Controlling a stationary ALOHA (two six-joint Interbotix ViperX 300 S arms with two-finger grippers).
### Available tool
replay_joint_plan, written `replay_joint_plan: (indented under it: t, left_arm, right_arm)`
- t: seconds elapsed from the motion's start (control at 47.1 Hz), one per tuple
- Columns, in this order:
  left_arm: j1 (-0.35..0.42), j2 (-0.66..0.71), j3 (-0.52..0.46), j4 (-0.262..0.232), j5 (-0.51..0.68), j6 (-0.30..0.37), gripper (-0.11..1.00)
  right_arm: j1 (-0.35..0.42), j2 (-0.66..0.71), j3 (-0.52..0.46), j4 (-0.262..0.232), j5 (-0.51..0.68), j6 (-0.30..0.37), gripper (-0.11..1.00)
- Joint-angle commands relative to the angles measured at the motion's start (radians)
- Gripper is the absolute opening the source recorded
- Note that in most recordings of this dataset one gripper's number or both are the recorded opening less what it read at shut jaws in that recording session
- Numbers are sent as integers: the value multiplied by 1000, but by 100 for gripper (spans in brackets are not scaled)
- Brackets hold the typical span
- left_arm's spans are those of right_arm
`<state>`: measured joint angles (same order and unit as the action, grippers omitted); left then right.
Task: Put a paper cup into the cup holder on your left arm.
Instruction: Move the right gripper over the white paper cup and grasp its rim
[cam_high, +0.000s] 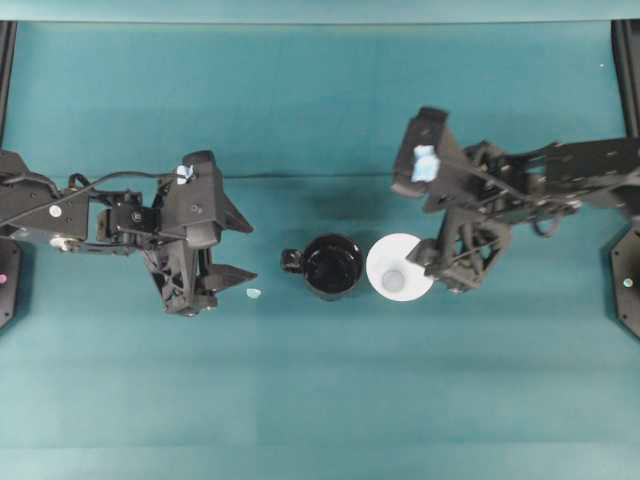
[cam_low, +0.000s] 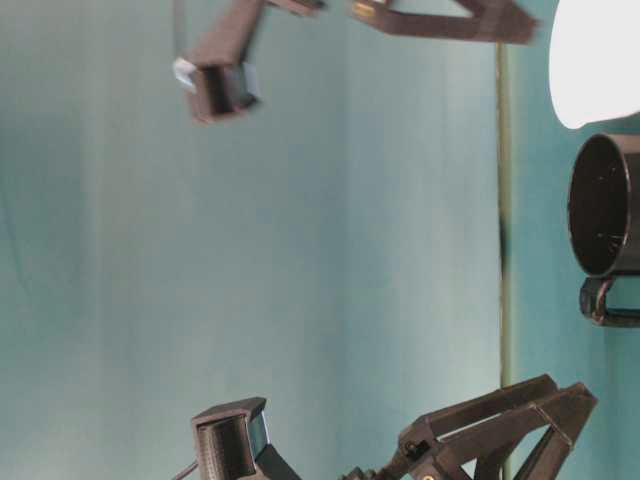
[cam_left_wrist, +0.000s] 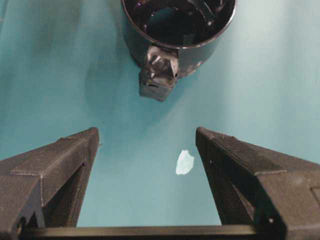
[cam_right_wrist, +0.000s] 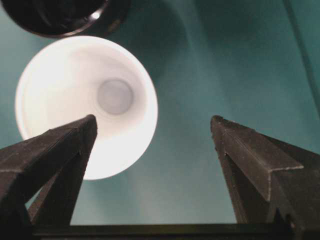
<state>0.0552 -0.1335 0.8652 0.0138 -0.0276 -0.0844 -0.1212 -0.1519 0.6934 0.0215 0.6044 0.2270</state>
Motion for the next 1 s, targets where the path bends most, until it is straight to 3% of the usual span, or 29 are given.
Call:
replay_joint_plan:
  t: [0.0, 0.785, 0.891, 0.976]
  left_arm:
    - [-3, -11, -12, 2, -3, 0, 87]
    - [-5, -9, -12, 3, -3, -6, 87]
    - [-5, -8, -12, 2, -5, -6, 87]
    - [-3, -8, -12, 3, -5, -6, 87]
  right_arm:
    - [6, 21, -21, -2, -21, -2, 96]
    - [6, 115, -44, -9, -54, 2, 89]
    - [6, 117, -51, -8, -57, 3, 76]
    - [9, 117, -58, -6, -48, 5, 54]
